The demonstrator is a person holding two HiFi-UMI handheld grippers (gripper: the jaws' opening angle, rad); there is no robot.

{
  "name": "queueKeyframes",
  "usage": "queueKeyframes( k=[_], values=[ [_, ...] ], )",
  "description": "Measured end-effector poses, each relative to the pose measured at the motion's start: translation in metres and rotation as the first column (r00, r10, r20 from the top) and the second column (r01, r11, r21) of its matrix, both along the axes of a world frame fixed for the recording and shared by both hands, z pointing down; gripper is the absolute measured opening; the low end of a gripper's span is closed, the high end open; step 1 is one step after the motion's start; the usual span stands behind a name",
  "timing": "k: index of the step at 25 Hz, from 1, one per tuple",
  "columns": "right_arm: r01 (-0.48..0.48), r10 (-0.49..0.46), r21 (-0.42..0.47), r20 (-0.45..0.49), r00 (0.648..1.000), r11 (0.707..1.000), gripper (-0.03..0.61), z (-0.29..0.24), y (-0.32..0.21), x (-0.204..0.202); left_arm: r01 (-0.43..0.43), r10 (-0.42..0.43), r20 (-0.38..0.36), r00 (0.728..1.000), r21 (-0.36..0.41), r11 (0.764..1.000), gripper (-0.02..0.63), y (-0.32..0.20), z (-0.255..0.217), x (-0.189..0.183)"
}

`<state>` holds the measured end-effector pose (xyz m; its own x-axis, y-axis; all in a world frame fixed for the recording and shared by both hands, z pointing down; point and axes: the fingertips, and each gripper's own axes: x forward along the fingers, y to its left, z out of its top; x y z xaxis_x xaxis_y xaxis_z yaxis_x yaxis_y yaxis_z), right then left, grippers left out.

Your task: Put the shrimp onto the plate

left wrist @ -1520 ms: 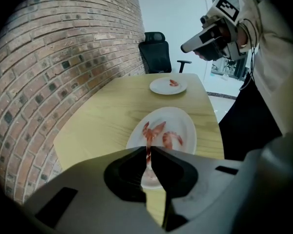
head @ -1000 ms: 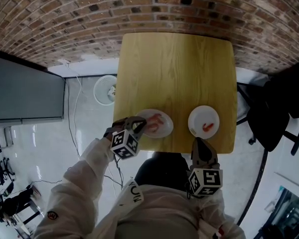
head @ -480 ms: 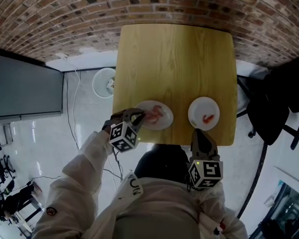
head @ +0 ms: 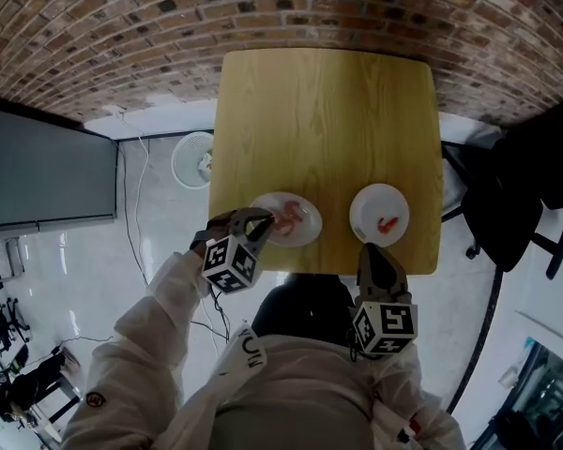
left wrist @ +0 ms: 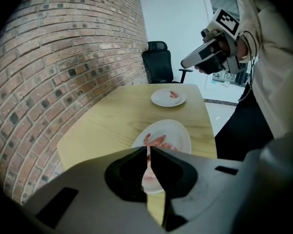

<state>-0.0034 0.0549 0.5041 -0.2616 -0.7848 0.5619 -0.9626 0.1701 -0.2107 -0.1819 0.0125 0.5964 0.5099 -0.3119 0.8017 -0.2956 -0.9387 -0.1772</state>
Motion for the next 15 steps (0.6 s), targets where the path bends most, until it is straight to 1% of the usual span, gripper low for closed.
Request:
queueKeyframes(
  k=[8,15],
  values=[
    [-0.056,0.056,0.013,0.008,0.998,0.998,0.023,-0.008,0.002,0.016,-0.053,0.053,-0.017,0.998,0.026,0.998,0.029,-0.002,-0.015,0.025],
    [-0.116,0.115,0.030,0.016,0.993,0.993,0.023,-0.014,0.006,0.049,-0.106,0.106,-0.021,0.994,0.034,0.994,0.029,-0.002,-0.028,0.063]
  ],
)
